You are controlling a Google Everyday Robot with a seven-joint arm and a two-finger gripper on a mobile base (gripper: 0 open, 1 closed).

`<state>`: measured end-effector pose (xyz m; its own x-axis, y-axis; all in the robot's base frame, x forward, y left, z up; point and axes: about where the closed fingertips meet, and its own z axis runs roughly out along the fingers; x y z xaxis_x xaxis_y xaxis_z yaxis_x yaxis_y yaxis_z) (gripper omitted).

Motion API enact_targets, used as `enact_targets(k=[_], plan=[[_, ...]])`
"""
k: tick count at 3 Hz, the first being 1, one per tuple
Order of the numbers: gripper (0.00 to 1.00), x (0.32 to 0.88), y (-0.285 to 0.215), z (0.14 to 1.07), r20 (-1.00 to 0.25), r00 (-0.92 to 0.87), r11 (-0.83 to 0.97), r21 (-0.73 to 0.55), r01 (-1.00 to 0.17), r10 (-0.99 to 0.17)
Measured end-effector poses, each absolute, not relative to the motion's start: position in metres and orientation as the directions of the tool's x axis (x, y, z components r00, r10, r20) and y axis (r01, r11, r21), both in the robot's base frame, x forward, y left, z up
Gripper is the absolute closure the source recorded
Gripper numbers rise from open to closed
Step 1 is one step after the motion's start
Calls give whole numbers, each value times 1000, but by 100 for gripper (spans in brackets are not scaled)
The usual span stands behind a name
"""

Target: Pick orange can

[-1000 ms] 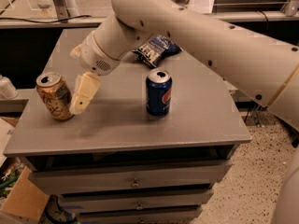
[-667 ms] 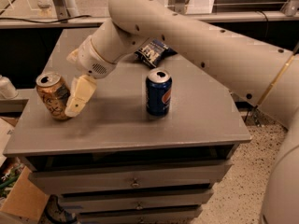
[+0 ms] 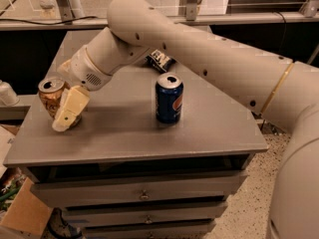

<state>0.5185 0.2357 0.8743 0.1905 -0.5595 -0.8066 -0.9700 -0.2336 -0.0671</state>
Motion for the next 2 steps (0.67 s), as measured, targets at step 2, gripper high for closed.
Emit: enact_targets(k=[2], plan=[[39, 507, 246, 866, -834, 169, -234, -49, -971, -525]])
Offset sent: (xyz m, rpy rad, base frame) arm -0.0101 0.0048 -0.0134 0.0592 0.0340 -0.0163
